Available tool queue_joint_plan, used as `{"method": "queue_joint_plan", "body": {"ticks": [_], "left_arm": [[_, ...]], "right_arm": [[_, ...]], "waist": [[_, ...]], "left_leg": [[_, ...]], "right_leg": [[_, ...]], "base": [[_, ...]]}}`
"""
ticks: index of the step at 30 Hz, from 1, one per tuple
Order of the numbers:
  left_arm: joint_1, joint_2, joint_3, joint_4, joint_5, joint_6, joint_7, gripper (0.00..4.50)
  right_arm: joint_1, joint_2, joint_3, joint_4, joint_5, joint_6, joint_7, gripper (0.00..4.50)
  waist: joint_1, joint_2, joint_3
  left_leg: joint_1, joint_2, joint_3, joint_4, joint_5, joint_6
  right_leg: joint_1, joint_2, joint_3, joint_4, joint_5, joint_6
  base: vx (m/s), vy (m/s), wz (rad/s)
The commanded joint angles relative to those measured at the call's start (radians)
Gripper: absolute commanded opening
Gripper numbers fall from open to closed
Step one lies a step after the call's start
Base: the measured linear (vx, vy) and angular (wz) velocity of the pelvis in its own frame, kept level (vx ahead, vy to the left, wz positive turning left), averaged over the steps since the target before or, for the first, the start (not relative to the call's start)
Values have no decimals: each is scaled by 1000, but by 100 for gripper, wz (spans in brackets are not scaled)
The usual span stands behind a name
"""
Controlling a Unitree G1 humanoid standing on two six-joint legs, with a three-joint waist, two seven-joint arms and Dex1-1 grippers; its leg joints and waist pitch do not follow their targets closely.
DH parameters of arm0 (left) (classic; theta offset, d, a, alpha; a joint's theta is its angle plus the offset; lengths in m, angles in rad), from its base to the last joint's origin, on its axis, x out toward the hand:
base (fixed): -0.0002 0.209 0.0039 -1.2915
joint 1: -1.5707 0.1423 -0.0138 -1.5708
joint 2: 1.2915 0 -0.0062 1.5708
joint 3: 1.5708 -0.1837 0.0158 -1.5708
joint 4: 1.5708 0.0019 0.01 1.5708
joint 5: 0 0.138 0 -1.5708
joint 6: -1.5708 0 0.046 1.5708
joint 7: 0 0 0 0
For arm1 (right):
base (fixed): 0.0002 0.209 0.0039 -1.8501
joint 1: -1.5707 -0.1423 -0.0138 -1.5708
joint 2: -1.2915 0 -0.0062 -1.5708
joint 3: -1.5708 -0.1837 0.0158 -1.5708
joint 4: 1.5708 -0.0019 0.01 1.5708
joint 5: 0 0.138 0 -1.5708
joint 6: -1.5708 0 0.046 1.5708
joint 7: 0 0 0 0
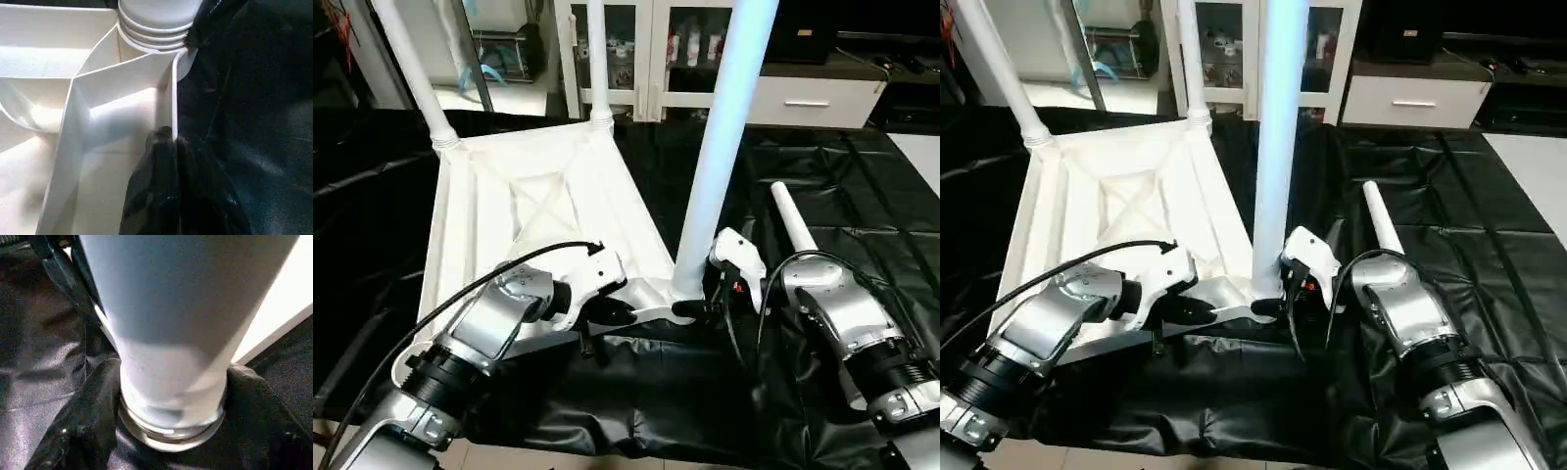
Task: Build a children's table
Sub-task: Rotate leg to tighten
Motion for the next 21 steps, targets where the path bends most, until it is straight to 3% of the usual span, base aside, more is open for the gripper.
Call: {"method": "queue_joint_plan", "body": {"ticks": [1,7,9,12,14,15,17,19,21], "left_arm": [[40,-39,-59,11,-17,23,-13,0],[44,-59,-45,21,-7,20,34,0],[29,-94,-13,61,5,8,106,0],[1,-157,36,135,25,3,236,0],[-12,-195,70,176,23,-9,302,0],[-38,-257,126,249,14,-29,418,0],[-61,-300,162,316,14,-50,512,0],[-81,-326,189,370,21,-77,594,0],[-120,-365,231,465,34,-134,739,0]], "right_arm": [[16,31,-26,-5,18,-10,-44,275],[44,74,-57,-18,22,-28,-141,273],[47,129,-103,-25,42,-1,-251,273],[46,206,-157,5,21,-24,-449,272],[44,236,-175,31,-15,-37,-571,272],[49,280,-191,71,-64,-46,-735,272],[56,320,-199,94,-97,-59,-857,272],[53,364,-220,107,-89,-54,-922,272],[37,453,-255,136,-71,-44,-1050,272]], "waist": [[0,-15,-54],[-3,-15,-49],[-10,-17,-49],[-19,-20,-50],[-25,-20,-52],[-29,-18,-52],[-31,-20,-53],[-32,-19,-52],[-29,-15,-54]], "left_leg": [[0,54,-23,-72,-190,72],[4,53,-26,-79,-257,45],[0,51,-29,-81,-268,31],[3,48,-31,-81,-279,13],[0,46,-29,-79,-260,15],[-1,44,-27,-78,-263,17],[0,42,-28,-77,-265,14],[1,40,-27,-79,-276,28],[13,39,-24,-78,-286,30]], "right_leg": [[48,-55,42,-60,-258,-259],[42,-54,41,-72,-362,-222],[42,-54,40,-75,-392,-201],[38,-55,38,-83,-433,-178],[35,-54,41,-81,-400,-182],[33,-52,40,-82,-394,-186],[32,-51,38,-85,-407,-179],[31,-49,37,-90,-414,-169],[22,-49,39,-94,-421,-164]], "base": [[0,0,0],[0,0,0],[0,0,0],[0,0,0],[0,0,0],[0,0,0],[0,0,0],[0,0,0],[0,0,0]]}}
